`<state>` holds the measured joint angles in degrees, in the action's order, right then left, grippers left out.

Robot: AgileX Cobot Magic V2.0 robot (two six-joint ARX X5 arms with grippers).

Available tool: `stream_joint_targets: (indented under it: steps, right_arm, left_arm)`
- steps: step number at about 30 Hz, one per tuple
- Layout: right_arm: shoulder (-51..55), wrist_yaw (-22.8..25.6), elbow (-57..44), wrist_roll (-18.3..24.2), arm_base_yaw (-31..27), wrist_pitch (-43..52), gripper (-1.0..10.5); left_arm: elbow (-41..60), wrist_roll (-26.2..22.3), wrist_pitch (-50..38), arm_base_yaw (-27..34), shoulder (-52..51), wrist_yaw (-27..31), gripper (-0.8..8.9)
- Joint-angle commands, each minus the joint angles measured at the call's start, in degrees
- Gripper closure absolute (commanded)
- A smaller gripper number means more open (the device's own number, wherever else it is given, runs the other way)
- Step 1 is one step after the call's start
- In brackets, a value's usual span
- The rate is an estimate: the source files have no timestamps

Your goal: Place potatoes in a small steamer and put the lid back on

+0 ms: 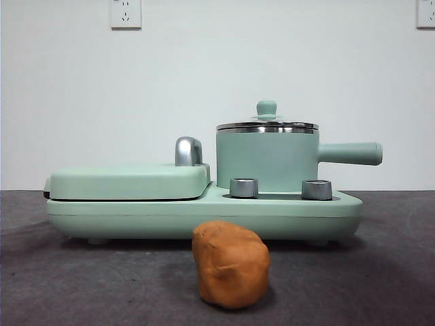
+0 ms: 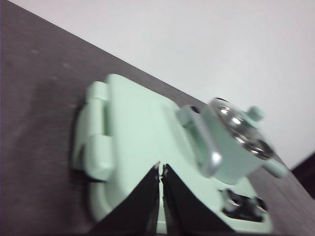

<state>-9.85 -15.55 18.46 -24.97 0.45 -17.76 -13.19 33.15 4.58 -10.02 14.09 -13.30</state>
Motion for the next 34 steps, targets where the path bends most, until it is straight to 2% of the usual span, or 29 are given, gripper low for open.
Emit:
stream_joint_targets:
  steps: [1,8,17,20,25,28,30,33,34]
  right_arm:
    - [-3.82,-3.04,6.45,0.28,0.39,-2.69,9.3]
    - [-15.58,-12.72,21.05,6.73,1.33,-10.03,9.3]
    - [-27.45,-19.04,34.56,18.69,4.7,-19.15,9.3]
    - [-29.11,-21.9,35.26,19.43,5.86,-18.47,9.3]
    - [-30.53,-21.97,35.23,19.43,7.02,-18.38,9.3]
    - [-30.71,-21.88,35.23,19.41,7.08,-18.43,9.3]
    - [-30.86,-21.42,35.23,19.41,7.08,-18.4,9.2]
    - [-30.93,-19.74,35.23,19.41,7.08,-18.4,7.6]
    - [-30.91,-19.1,35.23,19.41,7.08,-18.38,7.0]
  left_arm:
    - [-4.87,-0.33,0.44,-0.72,5.18,-1.86,8.04]
    - [-18.6,-6.4,4.68,-2.03,21.09,-11.21,8.04]
    - [-36.52,-17.99,14.62,-5.29,38.23,-23.08,8.04]
    - [-39.36,-19.19,15.1,-6.88,40.94,-23.61,8.04]
    - [-40.54,-20.55,13.22,-8.81,42.42,-23.58,8.01]
    - [-40.54,-20.94,12.92,-9.38,42.47,-23.56,7.15]
    - [-40.54,-20.92,12.9,-9.73,42.47,-23.54,5.73]
    - [-40.54,-20.87,12.39,-10.12,42.47,-23.54,3.76]
    - [-40.54,-20.85,12.09,-10.27,42.49,-23.54,3.39]
